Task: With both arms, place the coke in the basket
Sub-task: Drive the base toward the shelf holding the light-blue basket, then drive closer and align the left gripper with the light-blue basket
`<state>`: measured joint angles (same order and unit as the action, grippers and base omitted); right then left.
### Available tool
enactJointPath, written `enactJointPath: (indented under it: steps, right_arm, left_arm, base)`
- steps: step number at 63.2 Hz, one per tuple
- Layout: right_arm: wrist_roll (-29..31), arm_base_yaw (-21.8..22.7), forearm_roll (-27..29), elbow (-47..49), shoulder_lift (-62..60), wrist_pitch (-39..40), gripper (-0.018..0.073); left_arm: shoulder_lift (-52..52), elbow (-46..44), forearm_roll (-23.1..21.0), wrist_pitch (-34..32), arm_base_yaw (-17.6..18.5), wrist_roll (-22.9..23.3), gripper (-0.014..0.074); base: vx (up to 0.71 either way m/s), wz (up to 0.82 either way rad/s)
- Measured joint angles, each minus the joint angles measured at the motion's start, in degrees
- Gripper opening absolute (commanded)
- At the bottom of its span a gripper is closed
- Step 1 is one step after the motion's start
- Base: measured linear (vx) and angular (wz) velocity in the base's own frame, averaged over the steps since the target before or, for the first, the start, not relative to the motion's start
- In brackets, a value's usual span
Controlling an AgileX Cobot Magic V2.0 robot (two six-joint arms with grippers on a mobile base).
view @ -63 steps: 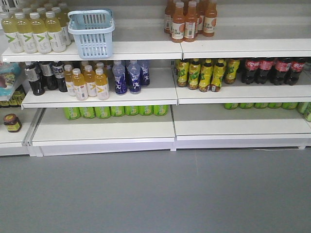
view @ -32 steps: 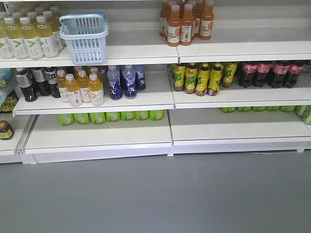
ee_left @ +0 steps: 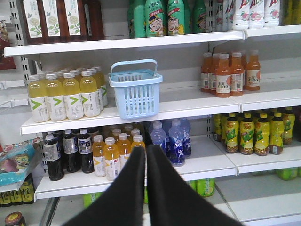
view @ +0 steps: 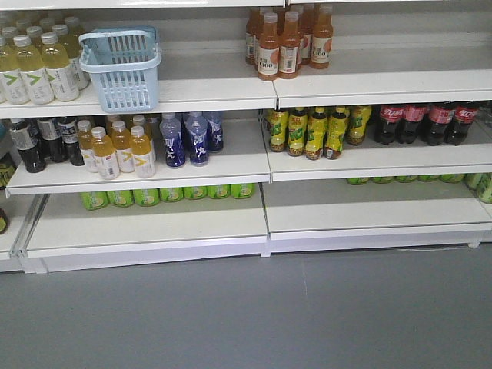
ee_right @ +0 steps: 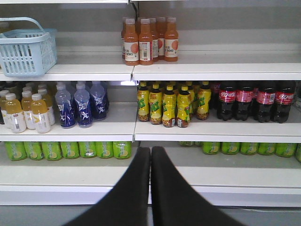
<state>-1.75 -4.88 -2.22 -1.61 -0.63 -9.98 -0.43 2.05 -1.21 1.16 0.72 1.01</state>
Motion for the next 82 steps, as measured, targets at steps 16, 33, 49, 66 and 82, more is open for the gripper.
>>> enactJointPath:
  steps: [16, 33, 49, 66, 82]
  right_arm:
    - [0.0, 0.0, 0.0, 0.0, 0.0, 0.0, -0.0010]
    - [0.0, 0.0, 0.0, 0.0, 0.0, 0.0, -0.0010]
    - [0.0, 0.0, 0.0, 0.0, 0.0, 0.0, -0.0010]
    - [0.0, 0.0, 0.0, 0.0, 0.0, 0.0, -0.0010]
    - [0.0, 0.0, 0.0, 0.0, 0.0, 0.0, -0.0010]
  left_arm:
    - [0.0, 0.0, 0.0, 0.0, 0.0, 0.0, -0.0006]
    - [0.0, 0.0, 0.0, 0.0, 0.0, 0.0, -0.0006]
    - [0.0, 0.0, 0.0, 0.0, 0.0, 0.0, -0.0006]
    - [0.0, 0.0, 0.0, 0.0, 0.0, 0.0, -0.0006]
    - [0.0, 0.0, 0.0, 0.0, 0.0, 0.0, -0.0006]
  base:
    - [0.10, -0.03]
    - [0.09, -0.01]
    - [0.08, -0.01]
    - [0.08, 0.00]
    - [0.07, 0.02]
